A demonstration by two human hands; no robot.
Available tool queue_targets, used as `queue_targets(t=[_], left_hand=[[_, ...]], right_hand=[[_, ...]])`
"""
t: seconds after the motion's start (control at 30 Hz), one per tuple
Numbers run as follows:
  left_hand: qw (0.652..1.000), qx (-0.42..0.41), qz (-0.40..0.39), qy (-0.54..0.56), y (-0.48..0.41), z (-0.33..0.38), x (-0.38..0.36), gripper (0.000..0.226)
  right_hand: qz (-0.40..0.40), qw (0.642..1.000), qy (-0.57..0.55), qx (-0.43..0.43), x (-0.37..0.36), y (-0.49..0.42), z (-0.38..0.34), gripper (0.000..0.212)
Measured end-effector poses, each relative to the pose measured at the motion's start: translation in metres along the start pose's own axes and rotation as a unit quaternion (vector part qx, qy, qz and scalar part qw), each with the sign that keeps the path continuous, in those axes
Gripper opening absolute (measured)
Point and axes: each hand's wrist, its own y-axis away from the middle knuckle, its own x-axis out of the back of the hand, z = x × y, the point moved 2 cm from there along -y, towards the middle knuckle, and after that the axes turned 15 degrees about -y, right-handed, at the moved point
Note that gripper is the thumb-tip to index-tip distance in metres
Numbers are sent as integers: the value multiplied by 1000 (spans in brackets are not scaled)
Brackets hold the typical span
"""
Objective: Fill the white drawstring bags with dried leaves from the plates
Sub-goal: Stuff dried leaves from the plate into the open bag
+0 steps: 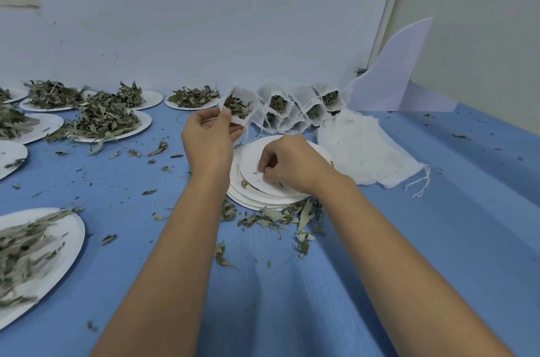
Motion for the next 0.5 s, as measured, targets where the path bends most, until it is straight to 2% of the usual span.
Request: queue_targets(t=[0.1,0.17,0.3,0.5], left_hand=[[1000,-5,5,7,-1,2,3,14],[1000,-6,10,9,-2,2,4,14],[1000,-6,15,6,-3,1,6,14],[1000,-7,15,5,-3,-1,6,14]], right_hand=[[16,992,-123,12,1,2,-7,24],[-12,982,-187,15,2,4,-12,28],[-64,989,-128,29,-3,4,-19,20],[-92,993,-68,2,-7,6,-22,16]])
